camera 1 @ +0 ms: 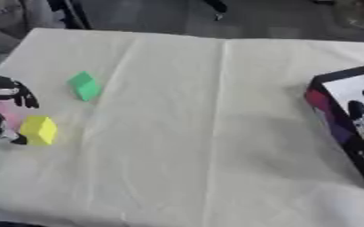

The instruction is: Pick up the objects with one hand, pass them to the other hand, and then place them into the box on the other side of the table.

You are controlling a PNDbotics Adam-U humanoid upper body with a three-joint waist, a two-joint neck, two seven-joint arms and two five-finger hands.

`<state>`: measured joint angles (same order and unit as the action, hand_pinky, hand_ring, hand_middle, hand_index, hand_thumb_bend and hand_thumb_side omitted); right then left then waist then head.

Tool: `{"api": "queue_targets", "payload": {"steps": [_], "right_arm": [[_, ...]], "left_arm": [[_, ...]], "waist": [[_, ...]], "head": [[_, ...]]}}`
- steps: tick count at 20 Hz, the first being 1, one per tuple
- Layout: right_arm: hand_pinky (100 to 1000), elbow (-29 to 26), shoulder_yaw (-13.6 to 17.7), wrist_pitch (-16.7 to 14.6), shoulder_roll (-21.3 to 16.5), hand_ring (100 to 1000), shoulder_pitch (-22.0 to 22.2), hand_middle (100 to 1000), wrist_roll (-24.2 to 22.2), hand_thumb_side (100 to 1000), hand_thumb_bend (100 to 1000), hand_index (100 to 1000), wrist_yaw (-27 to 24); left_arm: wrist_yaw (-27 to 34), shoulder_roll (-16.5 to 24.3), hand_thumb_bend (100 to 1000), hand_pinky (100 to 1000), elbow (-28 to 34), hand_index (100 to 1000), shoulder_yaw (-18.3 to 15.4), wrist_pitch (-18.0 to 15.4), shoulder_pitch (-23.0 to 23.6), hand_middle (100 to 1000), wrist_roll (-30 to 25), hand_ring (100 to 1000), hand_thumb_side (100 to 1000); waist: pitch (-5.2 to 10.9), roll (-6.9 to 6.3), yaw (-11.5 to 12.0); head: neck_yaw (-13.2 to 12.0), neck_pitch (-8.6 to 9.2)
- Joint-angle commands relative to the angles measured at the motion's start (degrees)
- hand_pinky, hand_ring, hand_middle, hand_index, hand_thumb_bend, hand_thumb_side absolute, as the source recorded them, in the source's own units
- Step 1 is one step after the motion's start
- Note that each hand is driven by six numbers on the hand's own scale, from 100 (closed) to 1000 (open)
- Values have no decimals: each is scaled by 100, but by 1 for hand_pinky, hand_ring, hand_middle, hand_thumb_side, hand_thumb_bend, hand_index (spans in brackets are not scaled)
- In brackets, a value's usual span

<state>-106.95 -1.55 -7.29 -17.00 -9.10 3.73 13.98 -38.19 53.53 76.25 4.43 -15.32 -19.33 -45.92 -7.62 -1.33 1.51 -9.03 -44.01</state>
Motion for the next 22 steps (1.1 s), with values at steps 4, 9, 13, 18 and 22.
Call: {"api": "queue_targets", "payload": {"steps": [4,9,13,18,22], "right_arm": [[796,-48,12,-6,-98,738,-69,764,-22,408,333,847,-22],[797,-49,10,-7,-95,738,-74,764,-29,409,331,847,-26],[797,-49,10,-6,-98,738,-71,764,-38,411,329,847,-26],[797,-52,8,-6,-98,738,-76,764,-44,411,328,847,-29],[797,-52,6,-5,-99,738,-77,764,-47,412,327,847,-29]], "left_arm": [[-71,79,588,872,-51,820,41,-19,-155,717,-27,752,378],[-110,16,573,868,-60,811,104,-28,-182,704,-53,743,370],[-180,-32,546,862,-96,792,116,-99,-186,680,14,724,345],[-276,-73,482,845,-123,738,128,-143,-184,608,176,662,305],[-311,-95,416,828,-111,684,118,-139,-173,548,362,605,271]], "waist": [[130,-31,-5],[128,-25,-7],[129,-18,-11],[131,-13,-13],[130,-10,-9]], "head": [[-35,-11],[-42,-11],[-46,-11],[-45,-11],[-45,-11]]}}
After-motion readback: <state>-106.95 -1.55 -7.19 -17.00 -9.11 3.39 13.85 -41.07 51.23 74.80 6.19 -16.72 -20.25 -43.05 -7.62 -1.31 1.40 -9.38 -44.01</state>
